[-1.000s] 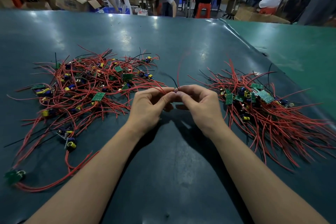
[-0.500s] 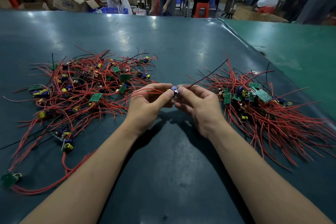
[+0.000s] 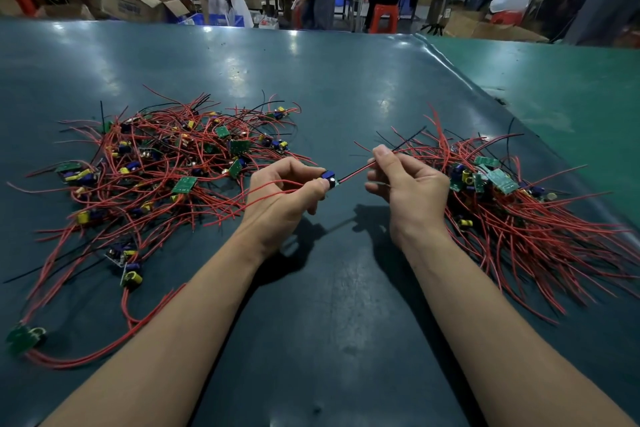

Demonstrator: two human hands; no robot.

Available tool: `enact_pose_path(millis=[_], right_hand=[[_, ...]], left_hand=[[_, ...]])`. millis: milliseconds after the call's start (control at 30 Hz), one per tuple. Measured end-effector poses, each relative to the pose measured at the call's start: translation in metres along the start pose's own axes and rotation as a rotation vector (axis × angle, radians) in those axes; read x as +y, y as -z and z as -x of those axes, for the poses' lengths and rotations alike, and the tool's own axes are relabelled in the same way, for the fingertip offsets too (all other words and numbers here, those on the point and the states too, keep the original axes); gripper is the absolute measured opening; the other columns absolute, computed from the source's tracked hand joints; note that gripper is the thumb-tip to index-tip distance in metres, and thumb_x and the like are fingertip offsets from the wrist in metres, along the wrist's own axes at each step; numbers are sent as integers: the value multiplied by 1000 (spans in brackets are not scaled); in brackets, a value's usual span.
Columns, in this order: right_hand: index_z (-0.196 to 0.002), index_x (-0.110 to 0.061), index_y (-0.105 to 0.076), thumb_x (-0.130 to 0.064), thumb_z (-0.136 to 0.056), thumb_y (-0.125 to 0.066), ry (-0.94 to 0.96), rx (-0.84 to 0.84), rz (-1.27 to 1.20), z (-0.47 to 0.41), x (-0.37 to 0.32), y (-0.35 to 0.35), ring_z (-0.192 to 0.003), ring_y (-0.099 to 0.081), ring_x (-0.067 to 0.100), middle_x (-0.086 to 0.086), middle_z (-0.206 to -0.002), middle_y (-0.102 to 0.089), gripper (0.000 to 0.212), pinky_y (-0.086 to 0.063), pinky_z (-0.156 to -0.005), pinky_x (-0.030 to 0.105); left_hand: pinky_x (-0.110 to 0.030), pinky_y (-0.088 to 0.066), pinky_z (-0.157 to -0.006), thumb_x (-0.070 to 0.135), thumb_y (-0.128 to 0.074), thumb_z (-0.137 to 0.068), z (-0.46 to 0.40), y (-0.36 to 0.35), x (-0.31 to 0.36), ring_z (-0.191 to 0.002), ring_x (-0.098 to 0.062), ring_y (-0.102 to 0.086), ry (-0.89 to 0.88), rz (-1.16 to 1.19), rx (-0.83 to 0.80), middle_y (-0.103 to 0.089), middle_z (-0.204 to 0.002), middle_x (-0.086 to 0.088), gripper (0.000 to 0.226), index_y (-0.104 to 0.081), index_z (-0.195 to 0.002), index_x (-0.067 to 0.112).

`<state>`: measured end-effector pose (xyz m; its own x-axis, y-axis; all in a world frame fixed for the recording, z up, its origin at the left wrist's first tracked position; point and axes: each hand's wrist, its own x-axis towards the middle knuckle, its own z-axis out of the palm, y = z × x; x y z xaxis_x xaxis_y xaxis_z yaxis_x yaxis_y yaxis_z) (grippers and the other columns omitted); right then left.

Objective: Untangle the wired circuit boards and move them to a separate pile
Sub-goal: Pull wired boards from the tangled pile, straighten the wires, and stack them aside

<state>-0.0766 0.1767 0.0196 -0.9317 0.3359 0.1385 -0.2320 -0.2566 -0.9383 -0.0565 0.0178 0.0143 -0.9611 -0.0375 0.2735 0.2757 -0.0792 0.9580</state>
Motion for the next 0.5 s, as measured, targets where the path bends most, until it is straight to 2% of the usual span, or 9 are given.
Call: enact_pose_path(millis=[100,167,300,400,500], right_hand=[[-72,-5,-71,-8,-92,-67,34,67,0,-4,3,2,-53,-58,7,-4,-61,-65,20,-50,-47,20],[-86,-1,-73,-7,-91,-66,50,117,20,-7,6,3,-52,-57,7,-9,-62,-66,10,-49,-45,20],[-103,1,-72,-5,-92,-64,95,155,117,-11,9,6,-54,-57,3,-18,-76,-71,15,-47,-42,19],[-105,-14,-70,-2,-93,-62,135,148,157,-10,9,6,-57,-58,2,-7,-97,-70,19,-50,-44,19],[-107,-14,-69,0,-91,-62,124,179,98,-11,6,6,-50,-57,4,1,-89,-68,23,-50,-45,20]], left_hand=[[-22,-44,-51,10,-68,-68,1,-3,0,-50,-16,-50,-7,8,-12,-62,-56,2,5,-63,-69,12],[-21,-42,-49,9,-67,-68,1,-4,-1,-49,-17,-48,-8,18,-12,-60,-55,1,5,-62,-68,11],[-21,-41,-48,8,-67,-68,1,-3,-3,-49,-17,-47,-9,34,-24,-59,-54,0,5,-62,-68,11],[-21,-41,-49,8,-68,-69,1,-2,-4,-49,-17,-48,-8,34,-40,-60,-55,-1,6,-63,-68,11],[-21,-40,-48,7,-66,-69,0,-1,-6,-47,-16,-47,-9,60,-34,-59,-54,-2,5,-62,-68,10]])
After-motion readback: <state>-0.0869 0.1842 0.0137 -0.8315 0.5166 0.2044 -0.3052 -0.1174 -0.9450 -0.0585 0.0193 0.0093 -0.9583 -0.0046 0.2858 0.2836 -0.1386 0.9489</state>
